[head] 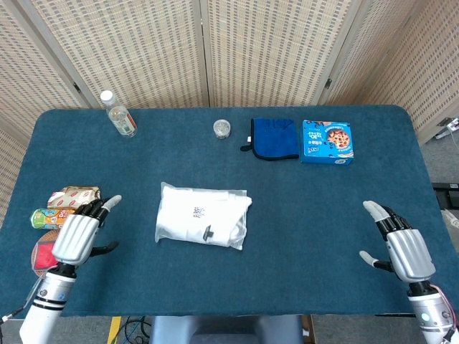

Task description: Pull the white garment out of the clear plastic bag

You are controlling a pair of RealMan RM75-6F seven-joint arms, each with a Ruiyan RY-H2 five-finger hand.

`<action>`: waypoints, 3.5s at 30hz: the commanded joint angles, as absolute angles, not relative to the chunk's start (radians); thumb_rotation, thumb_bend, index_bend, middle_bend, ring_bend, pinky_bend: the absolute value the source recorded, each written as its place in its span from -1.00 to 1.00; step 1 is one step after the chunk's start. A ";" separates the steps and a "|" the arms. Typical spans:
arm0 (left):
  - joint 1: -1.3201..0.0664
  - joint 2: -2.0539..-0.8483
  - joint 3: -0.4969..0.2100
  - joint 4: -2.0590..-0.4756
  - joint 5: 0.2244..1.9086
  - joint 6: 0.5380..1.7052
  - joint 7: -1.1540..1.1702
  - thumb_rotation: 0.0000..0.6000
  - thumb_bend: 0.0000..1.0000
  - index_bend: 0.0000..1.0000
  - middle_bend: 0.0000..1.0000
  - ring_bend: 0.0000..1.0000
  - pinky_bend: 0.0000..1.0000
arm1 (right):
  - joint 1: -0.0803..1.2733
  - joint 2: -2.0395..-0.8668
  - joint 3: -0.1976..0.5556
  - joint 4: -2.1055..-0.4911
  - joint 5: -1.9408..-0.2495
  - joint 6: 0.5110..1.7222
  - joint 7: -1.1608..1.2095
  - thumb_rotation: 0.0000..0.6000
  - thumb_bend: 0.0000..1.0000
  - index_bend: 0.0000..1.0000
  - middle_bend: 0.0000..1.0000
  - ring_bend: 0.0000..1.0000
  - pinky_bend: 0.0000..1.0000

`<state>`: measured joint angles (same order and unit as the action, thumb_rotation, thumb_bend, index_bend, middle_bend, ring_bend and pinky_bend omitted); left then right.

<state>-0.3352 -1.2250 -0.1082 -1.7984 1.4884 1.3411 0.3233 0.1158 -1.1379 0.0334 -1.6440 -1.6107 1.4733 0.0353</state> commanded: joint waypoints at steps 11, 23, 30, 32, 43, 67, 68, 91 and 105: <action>-0.493 -1.242 -0.188 -1.902 1.377 1.153 0.448 1.00 -1.00 -1.00 -1.00 -0.99 -0.58 | 0.114 -1.142 0.030 -1.642 -1.610 1.480 0.030 1.00 -0.90 -0.84 -0.75 -0.76 -0.43; -0.654 -1.333 -0.238 -1.876 1.197 1.019 0.583 1.00 -1.00 -1.00 -1.00 -1.00 -0.65 | 0.097 -1.113 0.027 -1.642 -1.609 1.505 0.054 1.00 -0.90 -0.84 -0.75 -0.76 -0.43; -0.733 -1.400 -0.235 -1.810 1.086 0.973 0.639 1.00 -1.00 -1.00 -1.00 -1.00 -0.66 | 0.097 -1.106 0.025 -1.649 -1.605 1.499 0.050 1.00 -0.90 -0.84 -0.75 -0.76 -0.43; -0.748 -1.414 -0.235 -1.792 1.057 0.965 0.644 1.00 -1.00 -1.00 -1.00 -1.00 -0.66 | 0.097 -1.105 0.024 -1.652 -1.606 1.498 0.046 1.00 -0.90 -0.84 -0.75 -0.76 -0.43; -0.816 -1.433 -0.186 -1.726 0.927 0.914 0.698 1.00 -1.00 -1.00 -1.00 -1.00 -0.78 | 0.103 -1.118 0.023 -1.658 -1.599 1.479 0.028 1.00 -0.90 -0.84 -0.75 -0.76 -0.43; -1.024 -1.487 -0.129 -1.632 0.605 0.874 0.841 1.00 -1.00 -1.00 -1.00 -1.00 -0.98 | 0.119 -1.148 0.021 -1.640 -1.584 1.443 0.032 1.00 -0.90 -0.84 -0.75 -0.76 -0.43; -1.029 -1.490 -0.126 -1.627 0.598 0.871 0.841 1.00 -1.00 -1.00 -1.00 -1.00 -0.98 | 0.119 -1.148 0.021 -1.639 -1.584 1.443 0.032 1.00 -0.90 -0.84 -0.75 -0.76 -0.43; -1.044 -1.542 -0.074 -1.572 0.693 0.929 0.758 1.00 -1.00 -0.44 -0.25 -0.32 -0.03 | 0.133 -1.164 0.020 -1.632 -1.571 1.417 0.028 1.00 -0.90 -0.84 -0.75 -0.76 -0.43; -0.940 -1.547 -0.058 -1.579 1.011 1.099 0.604 1.00 -0.49 -0.03 0.18 0.00 0.20 | 0.140 -1.170 0.026 -1.627 -1.570 1.416 0.047 1.00 -0.90 -0.84 -0.72 -0.76 -0.43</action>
